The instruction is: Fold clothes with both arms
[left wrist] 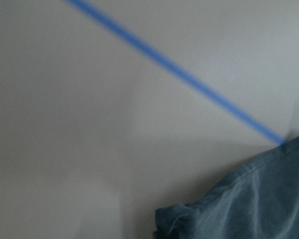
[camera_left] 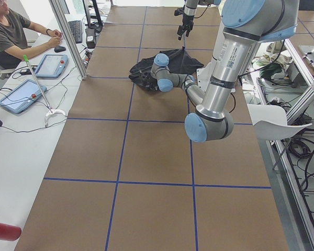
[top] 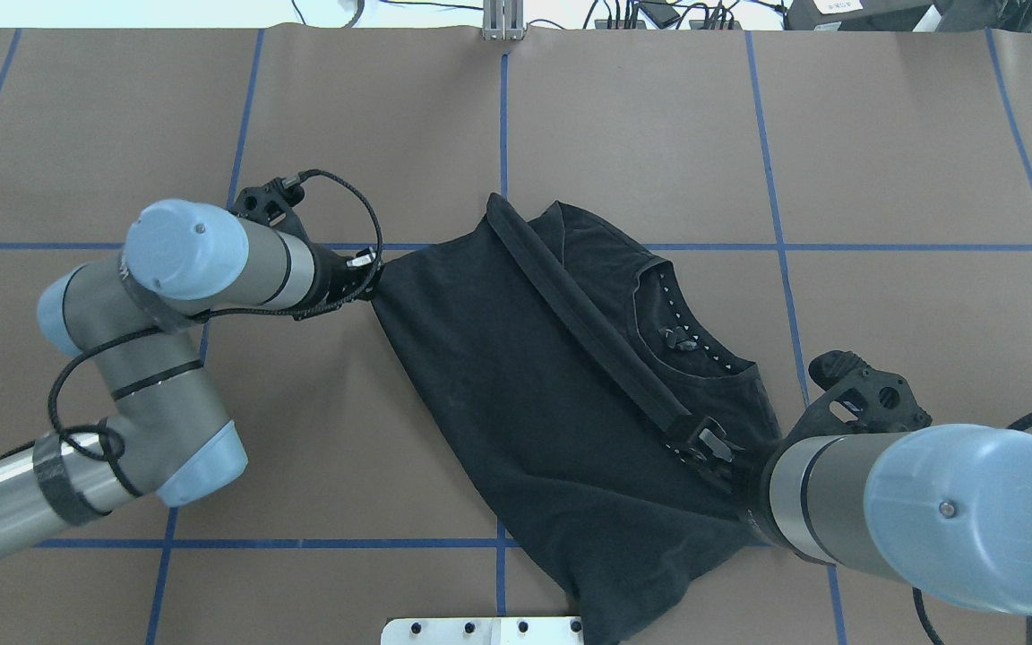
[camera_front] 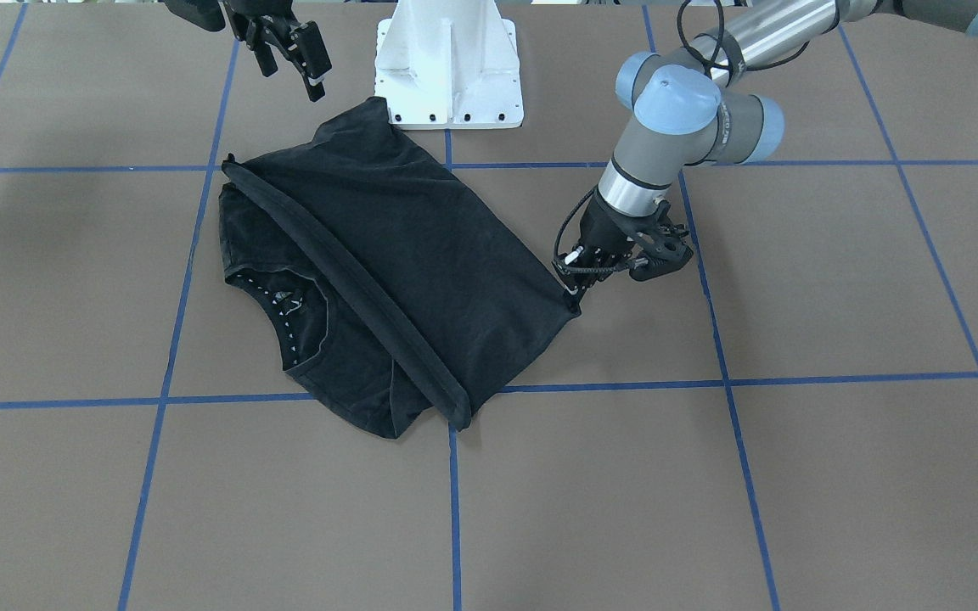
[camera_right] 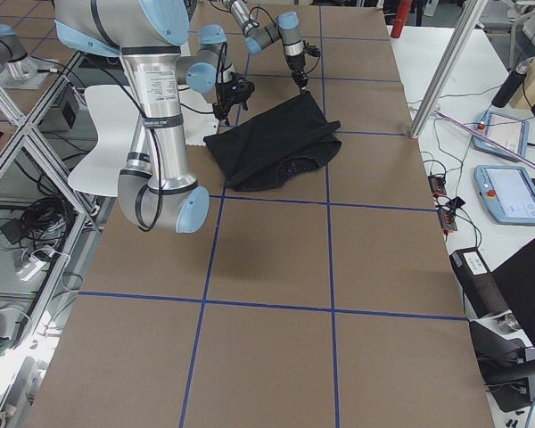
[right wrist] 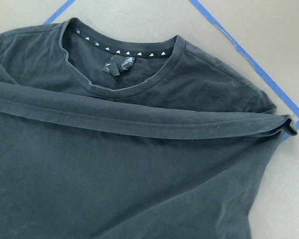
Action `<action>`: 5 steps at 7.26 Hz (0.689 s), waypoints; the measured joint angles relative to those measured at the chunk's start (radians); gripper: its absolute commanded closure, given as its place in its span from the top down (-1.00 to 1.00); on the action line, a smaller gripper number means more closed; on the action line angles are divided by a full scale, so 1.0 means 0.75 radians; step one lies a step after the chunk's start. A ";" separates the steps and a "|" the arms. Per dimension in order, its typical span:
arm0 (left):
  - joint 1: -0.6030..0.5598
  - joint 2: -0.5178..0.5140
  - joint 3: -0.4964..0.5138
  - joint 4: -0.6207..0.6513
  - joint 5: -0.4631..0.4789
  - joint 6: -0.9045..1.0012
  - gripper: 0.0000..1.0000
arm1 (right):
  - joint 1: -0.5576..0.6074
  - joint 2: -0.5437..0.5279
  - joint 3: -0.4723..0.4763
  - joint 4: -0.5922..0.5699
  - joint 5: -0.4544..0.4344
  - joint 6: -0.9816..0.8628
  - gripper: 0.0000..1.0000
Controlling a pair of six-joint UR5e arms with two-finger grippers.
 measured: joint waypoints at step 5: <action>-0.273 -0.521 0.948 -0.443 0.046 0.222 0.04 | 0.046 0.001 -0.017 0.005 -0.016 -0.027 1.00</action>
